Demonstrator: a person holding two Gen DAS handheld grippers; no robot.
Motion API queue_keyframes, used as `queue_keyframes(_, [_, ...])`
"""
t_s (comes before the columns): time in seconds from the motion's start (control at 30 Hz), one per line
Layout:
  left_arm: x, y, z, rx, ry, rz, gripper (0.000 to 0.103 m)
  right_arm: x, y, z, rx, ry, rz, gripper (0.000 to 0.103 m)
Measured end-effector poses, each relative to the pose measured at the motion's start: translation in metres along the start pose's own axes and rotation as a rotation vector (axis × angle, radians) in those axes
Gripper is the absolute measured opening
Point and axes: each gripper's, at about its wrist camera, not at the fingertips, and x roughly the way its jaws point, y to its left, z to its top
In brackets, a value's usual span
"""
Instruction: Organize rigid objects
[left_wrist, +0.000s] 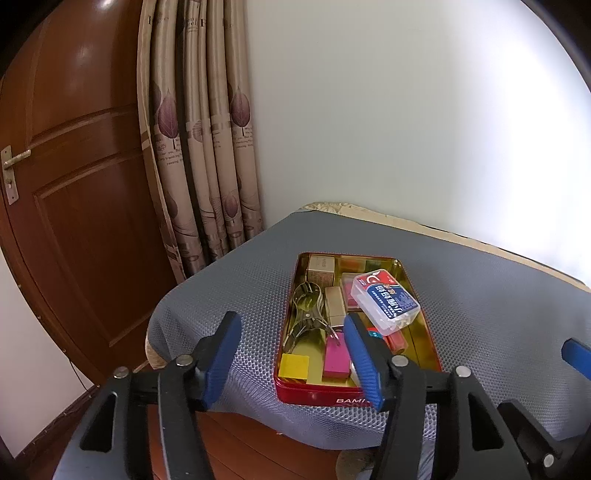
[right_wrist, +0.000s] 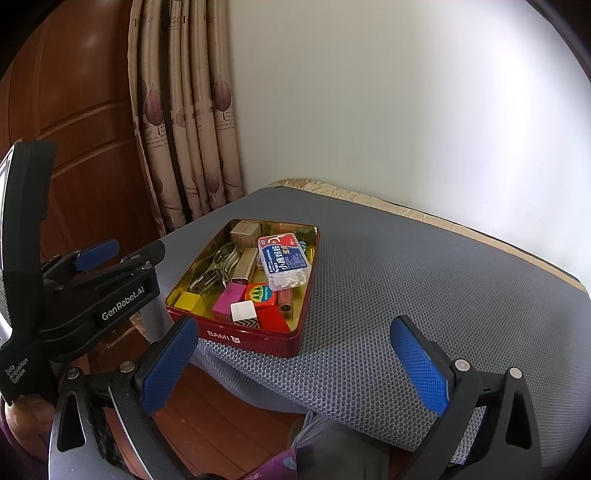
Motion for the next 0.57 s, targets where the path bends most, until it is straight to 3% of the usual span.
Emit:
queue_keyframes(0.17, [0.001,-0.001,-0.001,0.002,-0.003,-0.032,0.079,0.0,0.0,0.0,-0.001,0.0,-0.001,0.103])
queue_keyframes(0.4, [-0.011,-0.004,-0.002,0.018,-0.09,0.013,0.079,-0.003,-0.001,0.001,0.002,-0.001,0.0,0.103])
queue_keyframes(0.57, [-0.009,-0.003,0.0,0.011,-0.061,0.015,0.079,-0.002,-0.003,0.003,0.002,-0.002,0.002,0.103])
